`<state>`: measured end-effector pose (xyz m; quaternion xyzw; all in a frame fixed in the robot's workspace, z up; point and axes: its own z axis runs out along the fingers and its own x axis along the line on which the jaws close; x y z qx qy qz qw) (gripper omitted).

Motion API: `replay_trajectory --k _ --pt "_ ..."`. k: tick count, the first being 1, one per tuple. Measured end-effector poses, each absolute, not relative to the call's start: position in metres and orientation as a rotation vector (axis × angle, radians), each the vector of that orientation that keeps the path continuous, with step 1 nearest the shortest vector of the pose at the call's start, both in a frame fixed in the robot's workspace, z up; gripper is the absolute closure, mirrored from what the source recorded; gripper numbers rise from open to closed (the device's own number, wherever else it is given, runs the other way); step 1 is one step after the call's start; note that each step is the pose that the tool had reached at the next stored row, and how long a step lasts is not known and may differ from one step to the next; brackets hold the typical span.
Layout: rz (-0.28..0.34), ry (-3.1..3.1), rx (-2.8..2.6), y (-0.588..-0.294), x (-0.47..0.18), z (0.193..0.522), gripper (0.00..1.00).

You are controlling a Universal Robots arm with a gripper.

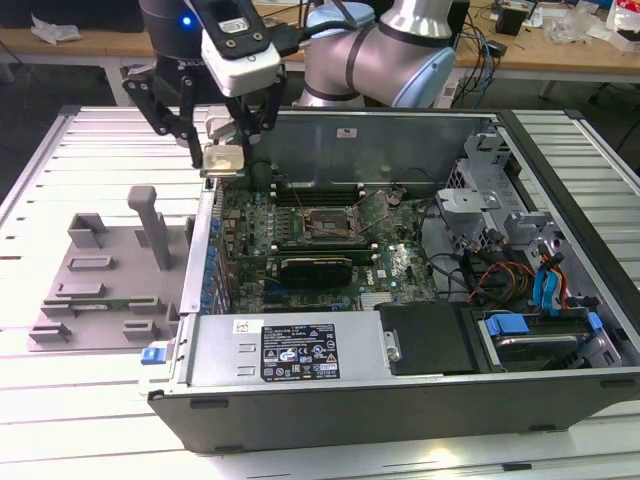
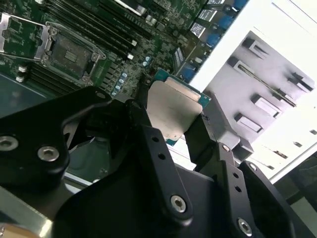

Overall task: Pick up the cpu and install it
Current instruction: 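Pick up the cpu and move it towards the insertion slot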

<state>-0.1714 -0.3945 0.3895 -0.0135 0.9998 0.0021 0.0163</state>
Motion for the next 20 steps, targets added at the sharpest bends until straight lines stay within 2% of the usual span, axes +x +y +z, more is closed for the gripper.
replay_trajectory --k 20 --pt "0.006 3.109 -0.042 -0.395 -0.1 0.389 0.45"
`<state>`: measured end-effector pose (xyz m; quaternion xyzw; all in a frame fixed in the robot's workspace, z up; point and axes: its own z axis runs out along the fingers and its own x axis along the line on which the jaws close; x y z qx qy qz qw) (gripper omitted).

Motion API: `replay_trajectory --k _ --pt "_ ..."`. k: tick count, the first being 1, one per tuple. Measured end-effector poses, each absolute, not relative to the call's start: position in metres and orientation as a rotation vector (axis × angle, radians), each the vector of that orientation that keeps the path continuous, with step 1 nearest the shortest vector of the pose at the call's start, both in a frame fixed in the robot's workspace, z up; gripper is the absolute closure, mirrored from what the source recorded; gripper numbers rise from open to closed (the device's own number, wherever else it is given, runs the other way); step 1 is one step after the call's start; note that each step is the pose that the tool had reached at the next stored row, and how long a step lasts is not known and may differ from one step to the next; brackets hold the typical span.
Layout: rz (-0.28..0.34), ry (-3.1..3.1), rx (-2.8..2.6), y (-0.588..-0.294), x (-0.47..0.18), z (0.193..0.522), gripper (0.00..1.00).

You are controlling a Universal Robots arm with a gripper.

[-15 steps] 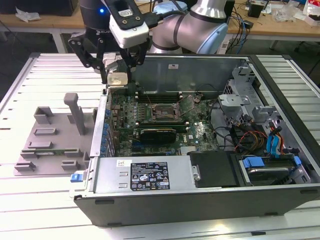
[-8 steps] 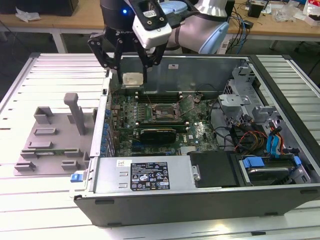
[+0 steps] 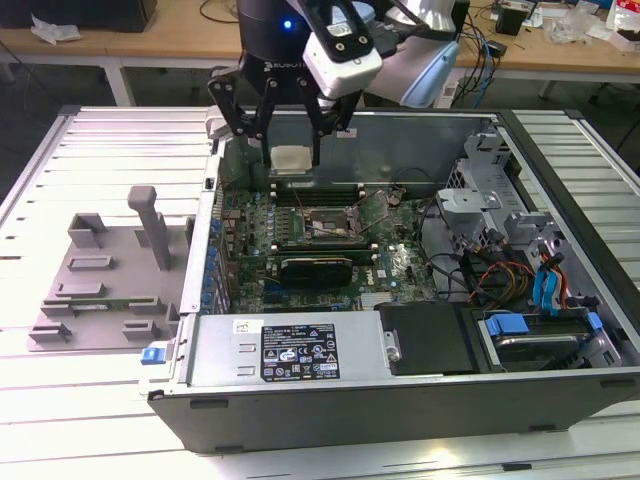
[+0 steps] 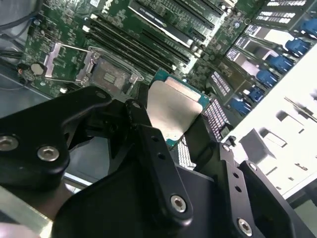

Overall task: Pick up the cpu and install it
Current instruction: 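Pick up the cpu and move it towards the insertion slot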

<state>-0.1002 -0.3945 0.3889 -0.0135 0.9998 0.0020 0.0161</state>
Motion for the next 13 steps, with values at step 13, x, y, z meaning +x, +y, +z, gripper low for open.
replay_trajectory --k 13 --pt "0.007 3.109 -0.042 -0.395 -0.069 0.388 0.45"
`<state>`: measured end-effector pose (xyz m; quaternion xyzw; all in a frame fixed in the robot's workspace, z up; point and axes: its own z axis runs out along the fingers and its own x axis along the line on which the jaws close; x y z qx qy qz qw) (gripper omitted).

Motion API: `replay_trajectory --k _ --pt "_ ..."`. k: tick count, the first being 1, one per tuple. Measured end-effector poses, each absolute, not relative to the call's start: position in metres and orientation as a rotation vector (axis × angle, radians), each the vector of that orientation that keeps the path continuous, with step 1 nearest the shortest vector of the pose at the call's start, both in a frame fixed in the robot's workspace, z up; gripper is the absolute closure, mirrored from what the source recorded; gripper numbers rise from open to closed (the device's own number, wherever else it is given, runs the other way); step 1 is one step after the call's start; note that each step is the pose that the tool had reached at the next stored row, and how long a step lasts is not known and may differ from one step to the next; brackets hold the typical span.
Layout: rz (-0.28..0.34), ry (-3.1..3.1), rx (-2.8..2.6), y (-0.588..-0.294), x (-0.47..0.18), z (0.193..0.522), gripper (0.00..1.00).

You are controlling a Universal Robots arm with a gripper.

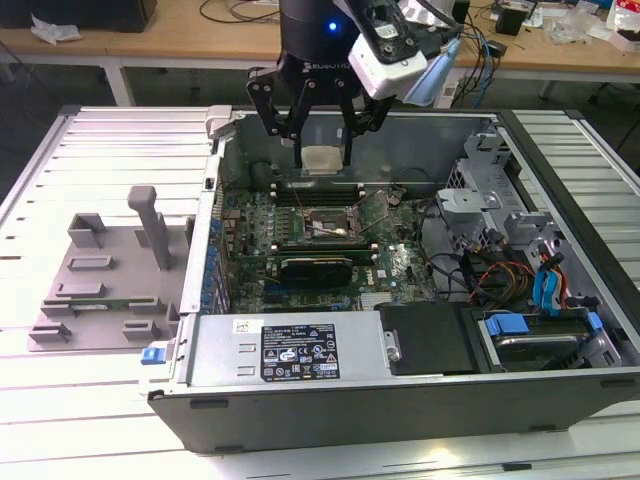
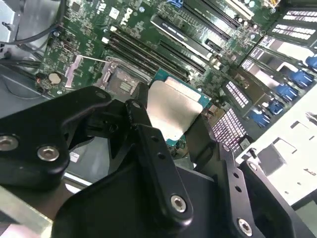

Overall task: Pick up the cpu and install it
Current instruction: 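Pick up the cpu and move it towards the insertion slot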

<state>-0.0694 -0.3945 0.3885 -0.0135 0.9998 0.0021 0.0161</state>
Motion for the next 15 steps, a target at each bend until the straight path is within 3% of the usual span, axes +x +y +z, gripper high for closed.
replay_trajectory --k 15 --pt "0.007 3.113 -0.042 -0.385 -0.041 0.37 0.45"
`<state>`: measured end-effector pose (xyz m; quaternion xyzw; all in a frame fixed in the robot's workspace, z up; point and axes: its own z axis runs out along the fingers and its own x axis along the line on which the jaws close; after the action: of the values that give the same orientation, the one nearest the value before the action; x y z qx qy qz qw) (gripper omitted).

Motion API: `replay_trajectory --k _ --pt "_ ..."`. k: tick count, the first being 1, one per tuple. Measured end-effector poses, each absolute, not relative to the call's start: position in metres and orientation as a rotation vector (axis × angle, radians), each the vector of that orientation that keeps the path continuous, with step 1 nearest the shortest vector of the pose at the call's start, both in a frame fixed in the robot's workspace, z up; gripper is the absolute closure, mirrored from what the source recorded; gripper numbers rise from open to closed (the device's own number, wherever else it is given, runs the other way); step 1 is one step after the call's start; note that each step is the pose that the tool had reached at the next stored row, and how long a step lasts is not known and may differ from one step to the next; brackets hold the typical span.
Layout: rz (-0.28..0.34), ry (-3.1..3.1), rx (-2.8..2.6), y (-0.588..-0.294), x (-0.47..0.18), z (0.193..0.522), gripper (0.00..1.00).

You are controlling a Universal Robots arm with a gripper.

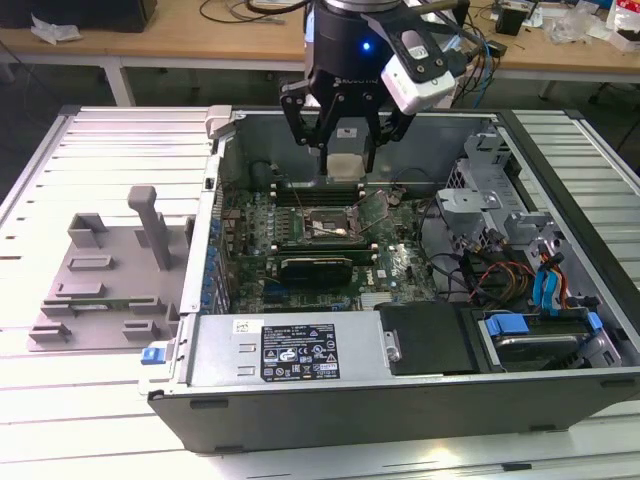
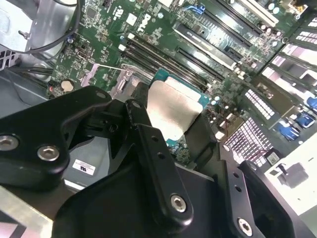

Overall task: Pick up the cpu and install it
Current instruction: 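Pick up the cpu and move it towards the insertion slot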

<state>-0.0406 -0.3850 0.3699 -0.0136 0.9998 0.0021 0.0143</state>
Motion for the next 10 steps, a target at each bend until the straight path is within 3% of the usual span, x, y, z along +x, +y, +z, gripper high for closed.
replay_trajectory --k 10 --pt "0.007 3.113 -0.042 -0.361 -0.031 0.361 0.45"
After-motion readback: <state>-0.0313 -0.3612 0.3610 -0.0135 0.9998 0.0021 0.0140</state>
